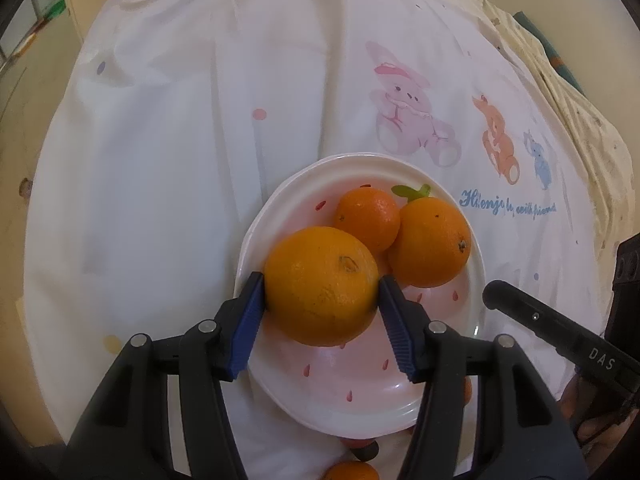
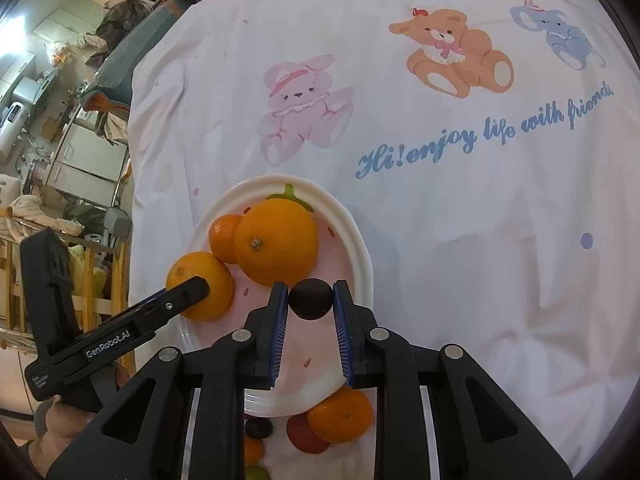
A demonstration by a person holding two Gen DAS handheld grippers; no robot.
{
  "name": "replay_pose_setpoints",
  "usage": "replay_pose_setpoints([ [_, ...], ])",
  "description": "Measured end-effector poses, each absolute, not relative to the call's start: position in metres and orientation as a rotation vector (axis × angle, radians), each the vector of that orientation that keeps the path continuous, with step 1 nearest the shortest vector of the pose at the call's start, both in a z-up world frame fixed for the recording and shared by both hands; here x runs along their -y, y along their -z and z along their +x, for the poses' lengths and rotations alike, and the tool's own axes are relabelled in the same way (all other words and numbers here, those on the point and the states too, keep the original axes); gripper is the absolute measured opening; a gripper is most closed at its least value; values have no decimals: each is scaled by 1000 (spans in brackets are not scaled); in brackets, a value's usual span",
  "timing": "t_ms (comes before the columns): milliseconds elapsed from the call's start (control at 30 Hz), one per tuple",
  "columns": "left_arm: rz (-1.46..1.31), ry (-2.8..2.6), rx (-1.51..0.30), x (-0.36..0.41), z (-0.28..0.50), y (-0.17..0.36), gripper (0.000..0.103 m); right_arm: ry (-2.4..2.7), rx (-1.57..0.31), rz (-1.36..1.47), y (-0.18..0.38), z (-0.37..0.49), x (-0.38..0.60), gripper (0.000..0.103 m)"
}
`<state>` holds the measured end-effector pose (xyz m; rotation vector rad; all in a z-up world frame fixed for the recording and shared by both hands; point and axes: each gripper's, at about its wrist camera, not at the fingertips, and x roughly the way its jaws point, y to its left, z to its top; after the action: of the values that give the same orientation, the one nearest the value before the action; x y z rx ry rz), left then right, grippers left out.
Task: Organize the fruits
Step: 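Lower the dark tomato and the large orange onto the plate, opening both tools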
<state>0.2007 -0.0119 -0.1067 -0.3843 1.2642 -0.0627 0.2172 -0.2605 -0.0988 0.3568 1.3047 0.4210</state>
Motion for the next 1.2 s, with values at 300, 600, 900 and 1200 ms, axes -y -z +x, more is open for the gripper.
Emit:
replay_pose_setpoints([
  [300, -369, 54, -1279, 14, 200, 104, 57, -427, -1328, 359, 105, 217, 256, 25],
  [600, -322, 63, -1220, 19, 201, 91, 87, -408, -1333, 362, 109, 217, 257, 27],
  [900, -324, 53, -1163, 16, 197, 74, 87, -405, -1290, 378, 98, 217, 263, 44],
  [1200, -280, 8, -1111, 9, 181, 50, 87, -386, -1223, 411, 77, 209, 275, 61],
])
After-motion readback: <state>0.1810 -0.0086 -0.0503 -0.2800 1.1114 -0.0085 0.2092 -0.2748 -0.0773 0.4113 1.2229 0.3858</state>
